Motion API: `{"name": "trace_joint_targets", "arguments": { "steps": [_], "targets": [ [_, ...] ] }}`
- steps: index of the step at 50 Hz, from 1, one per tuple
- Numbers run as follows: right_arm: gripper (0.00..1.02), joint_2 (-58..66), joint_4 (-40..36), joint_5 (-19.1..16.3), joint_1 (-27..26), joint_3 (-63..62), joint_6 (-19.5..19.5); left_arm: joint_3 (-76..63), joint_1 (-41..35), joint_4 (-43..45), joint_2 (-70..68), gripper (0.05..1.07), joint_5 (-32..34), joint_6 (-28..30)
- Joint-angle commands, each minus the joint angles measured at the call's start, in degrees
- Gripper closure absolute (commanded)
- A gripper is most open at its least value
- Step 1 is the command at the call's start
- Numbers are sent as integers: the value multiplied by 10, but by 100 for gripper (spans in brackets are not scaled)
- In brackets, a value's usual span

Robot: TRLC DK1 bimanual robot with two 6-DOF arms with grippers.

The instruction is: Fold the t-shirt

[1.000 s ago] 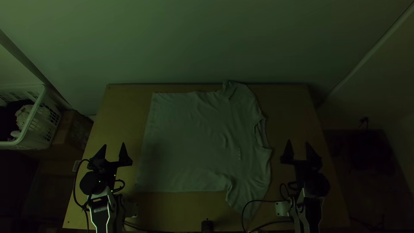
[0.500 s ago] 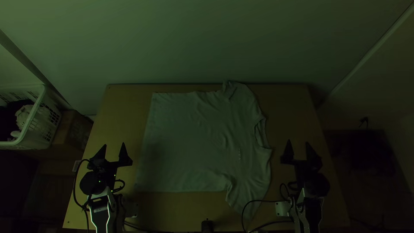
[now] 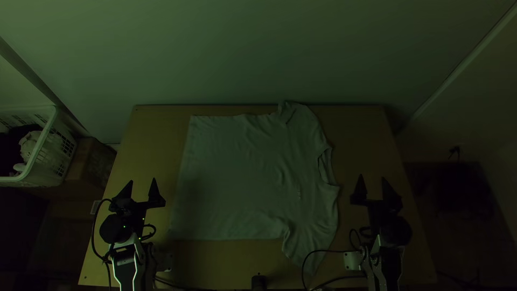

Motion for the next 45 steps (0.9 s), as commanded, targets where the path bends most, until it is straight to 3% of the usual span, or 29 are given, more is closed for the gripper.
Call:
{"name": "trace_joint_targets", "arguments": {
  "steps": [1,33,45],
  "targets": [
    [4,-2,-13,3,1,-7,6,-22,-2,-26,-3,10,1,6],
    [4,-3,-12,10,-5,-4,5,-11,0,-24,-4,10,-25,19],
    [4,-1,-9,9,-4,53,9,32,-1,-10,-2,10,-26,23]
  ]
}}
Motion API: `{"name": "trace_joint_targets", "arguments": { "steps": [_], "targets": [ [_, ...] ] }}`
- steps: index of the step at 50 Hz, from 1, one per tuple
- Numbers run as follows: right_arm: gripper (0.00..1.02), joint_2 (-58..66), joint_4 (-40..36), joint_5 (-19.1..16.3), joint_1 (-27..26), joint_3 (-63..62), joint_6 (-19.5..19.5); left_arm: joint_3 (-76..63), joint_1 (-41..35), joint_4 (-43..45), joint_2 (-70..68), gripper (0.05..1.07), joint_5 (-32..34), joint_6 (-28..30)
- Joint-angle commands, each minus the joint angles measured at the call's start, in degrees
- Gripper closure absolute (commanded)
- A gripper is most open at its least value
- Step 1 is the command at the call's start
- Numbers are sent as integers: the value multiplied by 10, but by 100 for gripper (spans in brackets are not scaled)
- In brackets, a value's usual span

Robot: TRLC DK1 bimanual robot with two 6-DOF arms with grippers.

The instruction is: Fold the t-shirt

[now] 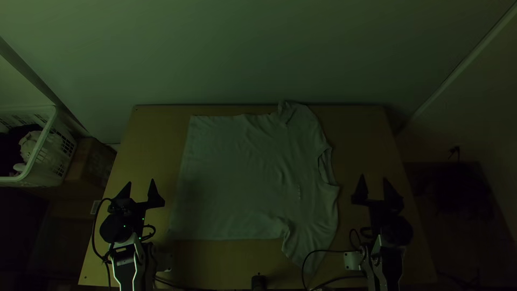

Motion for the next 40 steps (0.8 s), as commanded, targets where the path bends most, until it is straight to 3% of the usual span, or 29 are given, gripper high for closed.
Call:
{"name": "trace_joint_targets", "arguments": {
  "steps": [1,12,20,28,40],
  "targets": [
    [4,0,4,3,0,43,8,29,-2,12,-1,10,0,11],
    [4,64,19,3,6,118,1,106,-2,48,92,10,0,6],
    [4,132,76,3,7,156,-13,184,-4,66,175,10,0,-7],
    [4,241,129,2,8,220,-14,265,-19,88,270,10,-1,-19],
    [4,420,137,1,10,353,-13,377,-64,103,413,10,-34,-28]
  ]
}}
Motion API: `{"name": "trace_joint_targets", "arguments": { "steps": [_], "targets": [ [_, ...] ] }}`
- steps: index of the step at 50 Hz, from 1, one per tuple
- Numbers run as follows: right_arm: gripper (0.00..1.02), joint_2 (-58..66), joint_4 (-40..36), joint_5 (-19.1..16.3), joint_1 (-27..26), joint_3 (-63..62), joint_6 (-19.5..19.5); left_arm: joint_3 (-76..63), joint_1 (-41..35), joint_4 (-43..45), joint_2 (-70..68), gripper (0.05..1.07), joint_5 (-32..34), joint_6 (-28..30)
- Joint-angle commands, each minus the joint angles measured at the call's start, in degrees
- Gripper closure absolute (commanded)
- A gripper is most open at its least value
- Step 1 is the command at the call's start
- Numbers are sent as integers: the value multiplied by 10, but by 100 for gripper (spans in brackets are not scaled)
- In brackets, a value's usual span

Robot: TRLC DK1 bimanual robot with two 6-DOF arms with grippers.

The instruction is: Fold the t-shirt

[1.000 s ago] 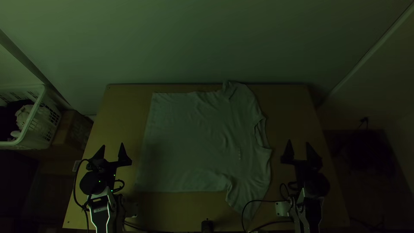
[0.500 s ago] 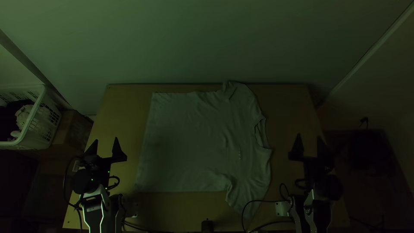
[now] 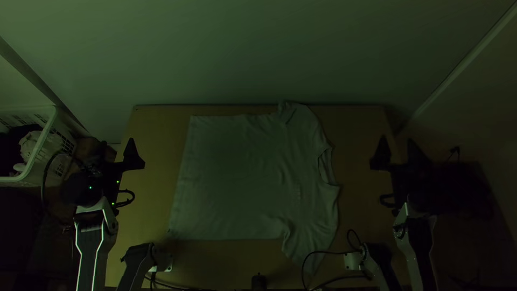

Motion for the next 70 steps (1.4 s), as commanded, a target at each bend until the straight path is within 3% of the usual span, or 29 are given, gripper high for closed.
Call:
{"name": "trace_joint_targets", "arguments": {
  "steps": [1,24,40,56,64,70],
  "targets": [
    [4,77,15,1,6,64,-5,58,-23,14,61,10,-11,-9],
    [4,345,-51,-1,17,294,-2,290,-83,-36,330,10,-15,-11],
    [4,496,-145,-2,35,440,42,424,-101,-77,496,10,-14,-29],
    [4,579,-166,-4,62,506,59,583,-108,-199,661,10,-14,-55],
    [4,607,-186,-4,72,527,61,622,-109,-220,720,10,-14,-59],
    [4,631,-221,-5,73,548,85,653,-114,-241,761,10,-14,-66]
  ]
}}
